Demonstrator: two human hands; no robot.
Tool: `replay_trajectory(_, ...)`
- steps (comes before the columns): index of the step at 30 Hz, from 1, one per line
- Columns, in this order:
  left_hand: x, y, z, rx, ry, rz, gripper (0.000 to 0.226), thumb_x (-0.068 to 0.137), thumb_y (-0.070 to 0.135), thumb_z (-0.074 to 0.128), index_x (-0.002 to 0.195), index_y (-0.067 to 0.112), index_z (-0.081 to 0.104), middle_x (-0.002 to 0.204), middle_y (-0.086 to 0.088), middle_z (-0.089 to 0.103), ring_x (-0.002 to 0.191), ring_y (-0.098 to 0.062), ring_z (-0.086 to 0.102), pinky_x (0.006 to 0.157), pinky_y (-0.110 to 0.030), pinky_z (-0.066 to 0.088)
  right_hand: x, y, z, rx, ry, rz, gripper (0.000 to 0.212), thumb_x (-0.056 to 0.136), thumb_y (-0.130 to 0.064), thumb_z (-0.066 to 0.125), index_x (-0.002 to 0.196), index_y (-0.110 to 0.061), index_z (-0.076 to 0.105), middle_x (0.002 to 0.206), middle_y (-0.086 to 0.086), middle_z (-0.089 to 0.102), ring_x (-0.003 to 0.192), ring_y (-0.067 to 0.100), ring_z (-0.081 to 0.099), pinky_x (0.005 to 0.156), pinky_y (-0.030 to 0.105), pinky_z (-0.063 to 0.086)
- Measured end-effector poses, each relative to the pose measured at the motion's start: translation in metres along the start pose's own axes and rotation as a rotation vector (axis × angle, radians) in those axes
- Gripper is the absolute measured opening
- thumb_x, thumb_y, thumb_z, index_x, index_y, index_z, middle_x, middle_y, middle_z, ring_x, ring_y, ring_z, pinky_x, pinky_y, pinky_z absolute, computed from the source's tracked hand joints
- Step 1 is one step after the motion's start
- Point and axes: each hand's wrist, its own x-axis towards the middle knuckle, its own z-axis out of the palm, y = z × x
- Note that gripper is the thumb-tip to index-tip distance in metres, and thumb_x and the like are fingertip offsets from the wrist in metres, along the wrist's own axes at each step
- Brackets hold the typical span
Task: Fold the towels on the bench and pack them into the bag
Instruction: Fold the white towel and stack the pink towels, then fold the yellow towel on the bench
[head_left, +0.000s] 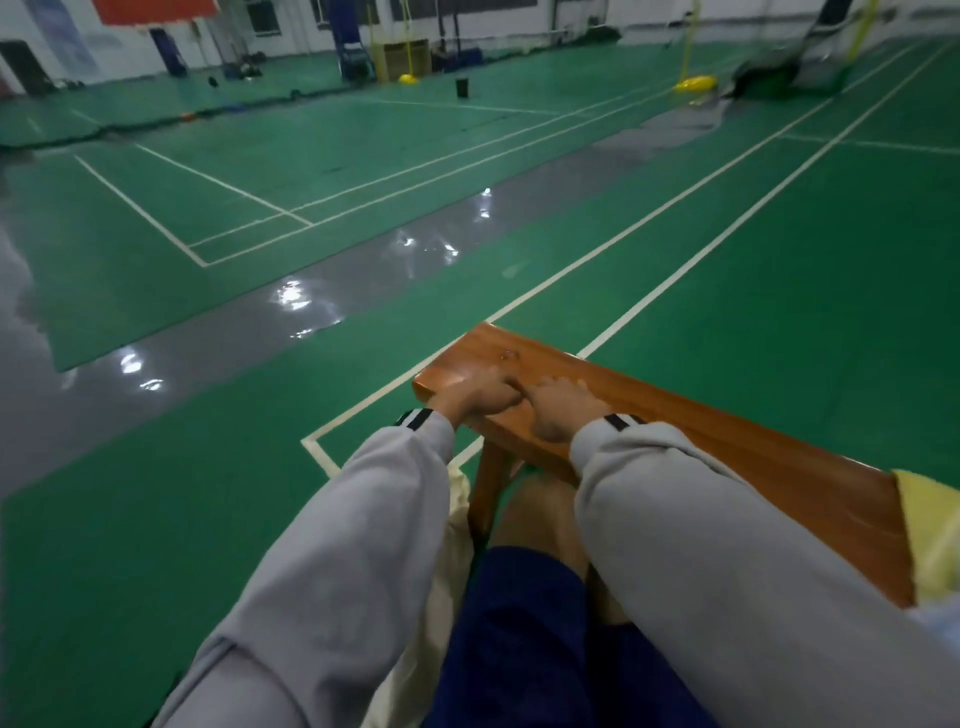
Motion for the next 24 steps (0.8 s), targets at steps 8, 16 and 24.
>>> replay_trajectory(8,0.029,0.179,0.044,0.056,0.038,0.26,0.032,0.099,0.019,0.057,0.128,0.013,0.069,0.132,-0.014,0.066,0.121,-0.032,0.06,0.102,-0.038,0.047,-0.087,0.141,-0.055,0.014,0.015,0.322,0.06,0.095,-0.027,0.05,0.152,-0.039,0.036,0.142,0.009,0.05,0.133,0.035,0.046,0.114,0.056,0.031)
replay_trajectory(16,0.036,0.317,0.119,0.108,-0.047,0.449,0.036,0.101,0.025,0.055,0.132,0.009,0.064,0.124,-0.019,0.069,0.111,-0.034,0.064,0.085,-0.033,0.047,-0.193,0.243,-0.061,0.063,0.123,0.527,0.065,0.091,-0.023,0.057,0.152,-0.03,0.038,0.141,0.01,0.051,0.132,0.034,0.047,0.111,0.051,0.034)
replay_trajectory(24,0.031,0.381,0.218,0.157,-0.115,0.429,0.037,0.094,0.038,0.058,0.09,0.002,0.066,0.101,-0.021,0.07,0.097,-0.038,0.067,0.07,-0.034,0.046,-0.299,0.316,-0.025,0.015,0.122,0.821,0.033,0.092,-0.018,0.054,0.123,-0.012,0.062,0.128,0.014,0.06,0.119,0.035,0.055,0.096,0.04,0.046)
